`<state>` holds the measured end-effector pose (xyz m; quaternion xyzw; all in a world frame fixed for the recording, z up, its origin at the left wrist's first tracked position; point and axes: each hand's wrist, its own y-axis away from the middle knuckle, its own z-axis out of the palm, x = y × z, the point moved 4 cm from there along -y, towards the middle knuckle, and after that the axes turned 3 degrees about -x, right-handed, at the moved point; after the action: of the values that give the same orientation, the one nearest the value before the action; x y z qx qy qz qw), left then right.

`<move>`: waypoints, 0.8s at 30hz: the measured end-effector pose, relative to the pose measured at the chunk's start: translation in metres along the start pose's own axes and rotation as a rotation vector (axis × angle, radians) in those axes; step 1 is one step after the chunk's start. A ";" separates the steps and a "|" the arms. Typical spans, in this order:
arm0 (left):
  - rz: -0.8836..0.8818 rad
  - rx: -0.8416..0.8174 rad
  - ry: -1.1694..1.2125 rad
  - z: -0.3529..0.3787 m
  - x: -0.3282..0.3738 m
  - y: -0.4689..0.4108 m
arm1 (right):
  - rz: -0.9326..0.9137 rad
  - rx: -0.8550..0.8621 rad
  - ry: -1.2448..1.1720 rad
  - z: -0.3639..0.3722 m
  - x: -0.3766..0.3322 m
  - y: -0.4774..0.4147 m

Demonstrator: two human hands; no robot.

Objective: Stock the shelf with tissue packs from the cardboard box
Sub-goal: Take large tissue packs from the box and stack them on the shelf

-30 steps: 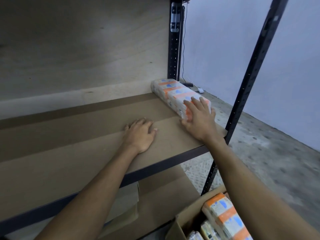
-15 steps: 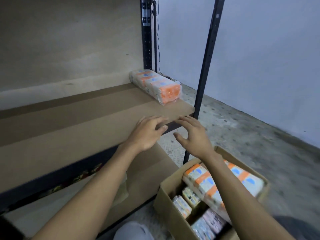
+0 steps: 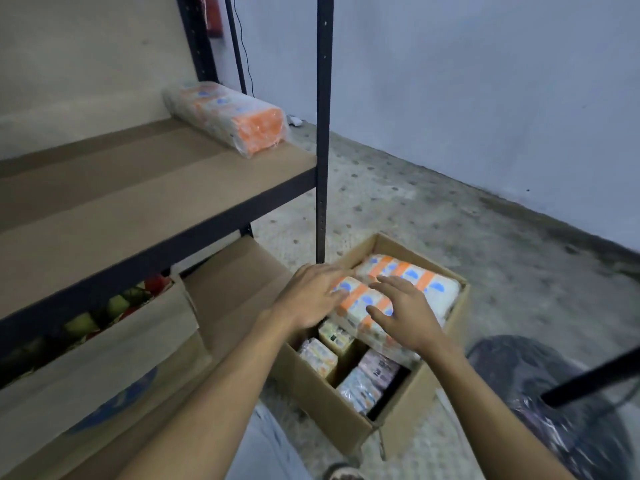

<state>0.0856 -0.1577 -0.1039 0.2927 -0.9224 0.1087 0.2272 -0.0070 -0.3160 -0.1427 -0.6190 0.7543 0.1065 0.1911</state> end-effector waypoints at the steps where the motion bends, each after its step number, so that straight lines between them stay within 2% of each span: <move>1: -0.005 -0.023 0.000 0.011 -0.005 -0.001 | 0.013 -0.013 0.007 0.007 0.006 0.003; 7: -0.005 -0.201 -0.018 0.096 -0.039 -0.021 | 0.068 -0.073 0.074 0.059 0.044 0.010; 11: 0.059 -0.297 -0.199 0.140 -0.062 -0.038 | 0.081 -0.145 0.165 0.081 0.060 0.007; 13: 0.090 -0.305 -0.228 0.153 -0.068 -0.044 | 0.079 -0.223 0.199 0.089 0.068 0.007; 18: 0.155 -0.286 -0.188 0.172 -0.080 -0.059 | 0.028 -0.225 0.328 0.092 0.075 0.004; 24: 0.288 -0.230 -0.340 0.183 -0.103 -0.069 | 0.027 -0.256 0.404 0.097 0.085 -0.003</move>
<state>0.1360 -0.2239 -0.3084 0.1446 -0.9859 -0.0164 0.0828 -0.0031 -0.3543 -0.2657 -0.6368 0.7657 0.0777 -0.0453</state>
